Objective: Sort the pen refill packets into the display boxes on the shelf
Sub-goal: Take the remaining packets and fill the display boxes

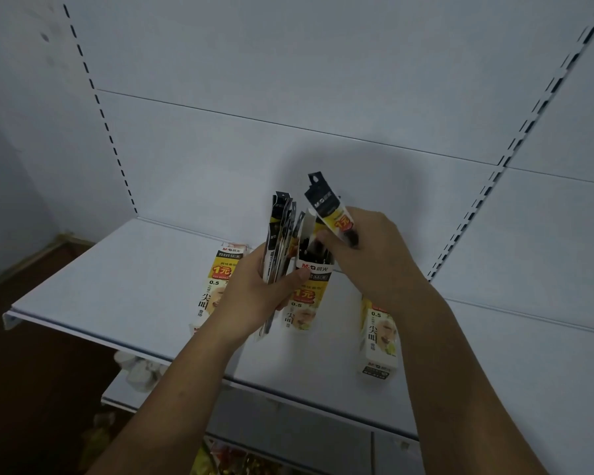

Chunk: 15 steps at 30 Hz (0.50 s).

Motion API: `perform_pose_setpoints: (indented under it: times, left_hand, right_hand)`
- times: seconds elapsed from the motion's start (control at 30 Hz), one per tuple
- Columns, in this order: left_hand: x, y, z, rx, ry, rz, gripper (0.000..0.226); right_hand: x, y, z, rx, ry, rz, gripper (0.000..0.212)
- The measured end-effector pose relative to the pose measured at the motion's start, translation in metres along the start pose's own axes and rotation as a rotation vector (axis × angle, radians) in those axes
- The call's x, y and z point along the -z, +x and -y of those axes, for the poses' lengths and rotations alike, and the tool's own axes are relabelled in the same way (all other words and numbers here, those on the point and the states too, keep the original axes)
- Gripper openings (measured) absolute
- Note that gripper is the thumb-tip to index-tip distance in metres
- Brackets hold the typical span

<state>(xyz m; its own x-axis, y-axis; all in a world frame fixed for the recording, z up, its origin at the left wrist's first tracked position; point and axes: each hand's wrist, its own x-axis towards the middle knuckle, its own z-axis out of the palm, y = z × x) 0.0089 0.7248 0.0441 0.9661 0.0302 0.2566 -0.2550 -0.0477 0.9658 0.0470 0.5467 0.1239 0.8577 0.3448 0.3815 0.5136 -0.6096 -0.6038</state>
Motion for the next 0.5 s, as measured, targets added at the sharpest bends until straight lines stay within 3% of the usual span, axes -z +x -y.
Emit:
perform_pose_setpoints:
  times: [0.13, 0.3, 0.4, 0.5]
  left_hand:
    - [-0.001, 0.000, 0.000, 0.000, 0.002, -0.011, 0.017]
    - [0.001, -0.001, 0.001, 0.011, -0.023, 0.003, 0.009]
    - [0.002, -0.002, 0.001, 0.018, -0.026, 0.002, 0.010]
    - [0.002, -0.001, 0.002, 0.021, -0.030, -0.005, 0.009]
  right_hand:
    - [-0.001, 0.001, -0.002, 0.011, -0.082, 0.053, 0.040]
    - [0.007, -0.002, -0.006, 0.024, 0.152, -0.038, 0.023]
    - [0.010, 0.001, -0.005, 0.051, 0.120, -0.049, 0.042]
    - [0.007, 0.005, -0.006, 0.061, 0.054, -0.010, 0.043]
